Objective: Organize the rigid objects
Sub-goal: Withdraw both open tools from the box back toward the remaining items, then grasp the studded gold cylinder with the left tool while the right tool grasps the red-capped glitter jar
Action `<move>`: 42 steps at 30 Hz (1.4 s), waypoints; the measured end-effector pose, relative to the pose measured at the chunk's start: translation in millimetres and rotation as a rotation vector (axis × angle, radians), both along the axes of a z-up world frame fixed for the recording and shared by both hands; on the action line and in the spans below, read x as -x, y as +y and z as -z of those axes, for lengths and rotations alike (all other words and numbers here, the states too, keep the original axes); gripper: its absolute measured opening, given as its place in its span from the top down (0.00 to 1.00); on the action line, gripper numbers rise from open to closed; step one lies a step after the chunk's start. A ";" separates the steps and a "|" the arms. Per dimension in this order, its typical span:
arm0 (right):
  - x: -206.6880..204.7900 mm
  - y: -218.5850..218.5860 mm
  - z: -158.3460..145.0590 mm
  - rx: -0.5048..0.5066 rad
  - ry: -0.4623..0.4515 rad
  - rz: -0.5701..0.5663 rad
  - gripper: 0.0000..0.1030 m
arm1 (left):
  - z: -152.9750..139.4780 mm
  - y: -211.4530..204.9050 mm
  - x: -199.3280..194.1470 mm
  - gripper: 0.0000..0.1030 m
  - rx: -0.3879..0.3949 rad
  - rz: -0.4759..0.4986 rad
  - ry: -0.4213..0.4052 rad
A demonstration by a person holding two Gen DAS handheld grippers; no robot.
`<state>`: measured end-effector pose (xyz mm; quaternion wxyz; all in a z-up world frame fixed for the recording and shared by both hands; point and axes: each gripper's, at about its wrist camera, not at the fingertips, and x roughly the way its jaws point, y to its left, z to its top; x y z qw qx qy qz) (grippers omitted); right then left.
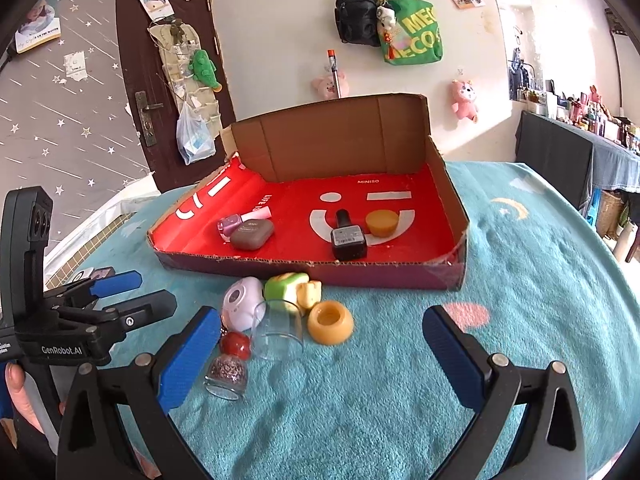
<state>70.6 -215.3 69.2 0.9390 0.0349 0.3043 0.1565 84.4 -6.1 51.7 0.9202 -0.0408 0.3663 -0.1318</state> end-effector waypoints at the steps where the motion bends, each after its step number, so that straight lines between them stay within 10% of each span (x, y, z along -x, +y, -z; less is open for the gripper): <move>1: 0.4 -0.6 0.9 -0.002 0.003 0.000 0.00 | 0.8 -0.1 0.8 0.00 0.003 0.001 0.004; 42: 11.2 12.6 38.0 0.021 0.092 -0.033 0.00 | 37.7 -2.9 -6.9 0.02 -0.061 -0.008 0.103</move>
